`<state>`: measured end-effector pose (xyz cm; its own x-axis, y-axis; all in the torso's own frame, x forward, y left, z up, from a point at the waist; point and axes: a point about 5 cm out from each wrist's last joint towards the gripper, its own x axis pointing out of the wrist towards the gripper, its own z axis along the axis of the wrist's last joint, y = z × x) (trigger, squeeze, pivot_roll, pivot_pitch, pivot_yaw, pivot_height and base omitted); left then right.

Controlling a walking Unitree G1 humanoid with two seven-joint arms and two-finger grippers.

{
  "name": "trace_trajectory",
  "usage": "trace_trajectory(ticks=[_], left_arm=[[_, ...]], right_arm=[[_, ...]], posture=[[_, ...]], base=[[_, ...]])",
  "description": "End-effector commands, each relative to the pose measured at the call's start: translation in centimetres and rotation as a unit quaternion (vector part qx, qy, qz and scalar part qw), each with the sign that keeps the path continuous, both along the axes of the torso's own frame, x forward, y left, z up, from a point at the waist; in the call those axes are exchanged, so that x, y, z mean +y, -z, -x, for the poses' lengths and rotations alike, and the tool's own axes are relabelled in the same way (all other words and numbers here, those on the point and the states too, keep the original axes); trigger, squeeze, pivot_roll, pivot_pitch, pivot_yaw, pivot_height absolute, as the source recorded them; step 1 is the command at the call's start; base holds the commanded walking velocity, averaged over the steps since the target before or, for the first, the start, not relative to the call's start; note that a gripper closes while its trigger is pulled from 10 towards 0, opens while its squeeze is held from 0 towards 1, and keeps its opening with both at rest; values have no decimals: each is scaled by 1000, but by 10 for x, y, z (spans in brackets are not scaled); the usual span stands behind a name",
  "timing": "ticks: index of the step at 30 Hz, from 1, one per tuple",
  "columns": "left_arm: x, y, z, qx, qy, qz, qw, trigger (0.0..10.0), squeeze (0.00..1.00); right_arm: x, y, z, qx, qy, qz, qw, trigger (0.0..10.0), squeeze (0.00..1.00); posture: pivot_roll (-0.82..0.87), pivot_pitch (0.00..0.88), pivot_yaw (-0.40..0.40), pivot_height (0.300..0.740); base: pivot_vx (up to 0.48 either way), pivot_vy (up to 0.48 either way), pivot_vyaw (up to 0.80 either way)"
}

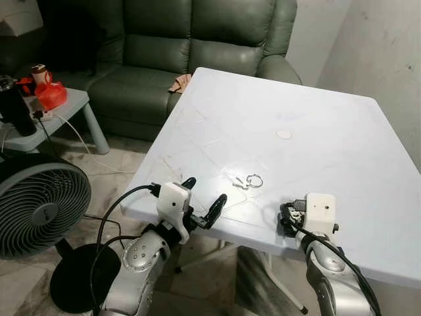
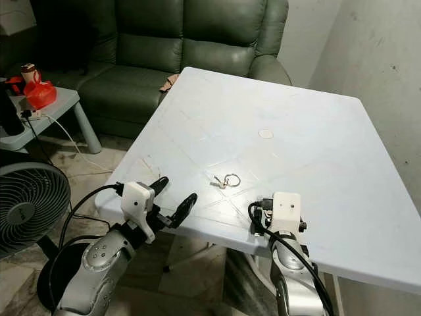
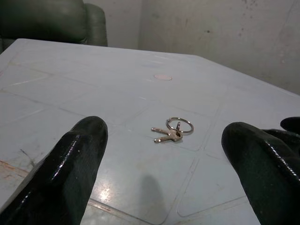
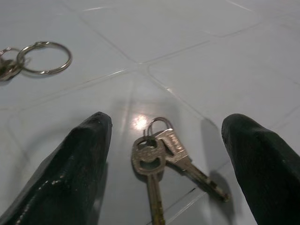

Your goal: Hang keys on a hook

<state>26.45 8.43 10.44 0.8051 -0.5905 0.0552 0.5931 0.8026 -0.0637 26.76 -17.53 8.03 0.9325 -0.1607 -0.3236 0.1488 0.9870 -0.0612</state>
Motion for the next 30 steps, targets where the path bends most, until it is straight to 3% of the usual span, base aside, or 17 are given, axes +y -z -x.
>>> trace_trajectory(ticks=[1,2,4,17,18,20,21,22,23,24,25,26,27,29,30], left_arm=[[-2,-8,-1,-14,1,-2,1000,10000,0],[-2,-8,-1,-14,1,-2,1000,10000,0],[-2,-8,-1,-14,0,-2,1000,10000,0],[-2,-9,-2,-15,-5,0,1000,10000,0],[-2,-9,-2,-15,-5,0,1000,10000,0],[-2,-9,-2,-16,-6,1,1000,10000,0],[-3,-10,-2,-16,-6,1,1000,10000,0],[-3,-10,-2,-16,-7,2,1000,10000,0],[-3,-10,-2,-16,-7,2,1000,10000,0],[-3,-10,-2,-16,-8,3,1000,10000,0],[-3,-10,-2,-16,-9,3,1000,10000,0],[-3,-10,-2,-16,-9,4,1000,10000,0],[-3,-10,-2,-16,-11,4,1000,10000,0],[-2,-10,-2,-16,-12,4,1000,10000,0],[-2,-10,-2,-16,-13,5,1000,10000,0]], right_arm=[[-3,-5,-1,-7,13,-2,1000,8745,0],[-4,-6,-2,-8,19,-3,1000,8784,0],[-4,-7,-4,-7,31,-13,999,10000,0],[9,-12,-16,-21,33,-18,999,10000,0],[11,-11,-17,-21,30,-17,999,8510,0],[13,-10,-19,-16,27,-14,999,8235,0],[14,-9,-19,-14,26,-12,1000,5176,0],[15,-6,-18,-10,24,-6,1000,4392,0],[15,-6,-18,-10,24,-6,1000,4392,0],[14,-2,-17,-3,21,-4,1000,5922,0],[14,-1,-16,-1,20,-4,1000,5922,0],[14,0,-16,1,20,-4,1000,8627,0],[13,2,-15,6,19,-4,1000,10000,0],[13,4,-14,10,17,-4,1000,10000,0],[12,5,-14,12,16,1,1000,9098,0]], posture=[[-18,22,-69,740],[-17,22,-69,740],[-17,22,-69,740],[-13,24,-70,740],[-13,24,-70,740],[-8,24,-71,740],[-8,24,-71,740],[-7,25,-72,740],[-7,25,-72,740],[-7,25,-72,740],[-7,25,-72,740],[-5,28,-74,740],[-5,28,-74,740],[-5,28,-74,740],[-5,28,-74,740]], base=[[0,0,0],[0,0,0],[0,0,0],[0,0,0],[0,0,0],[0,0,0],[0,0,0],[0,0,0],[0,0,0],[0,0,0],[0,0,0],[0,0,0],[0,0,0],[0,0,0],[0,0,0]])
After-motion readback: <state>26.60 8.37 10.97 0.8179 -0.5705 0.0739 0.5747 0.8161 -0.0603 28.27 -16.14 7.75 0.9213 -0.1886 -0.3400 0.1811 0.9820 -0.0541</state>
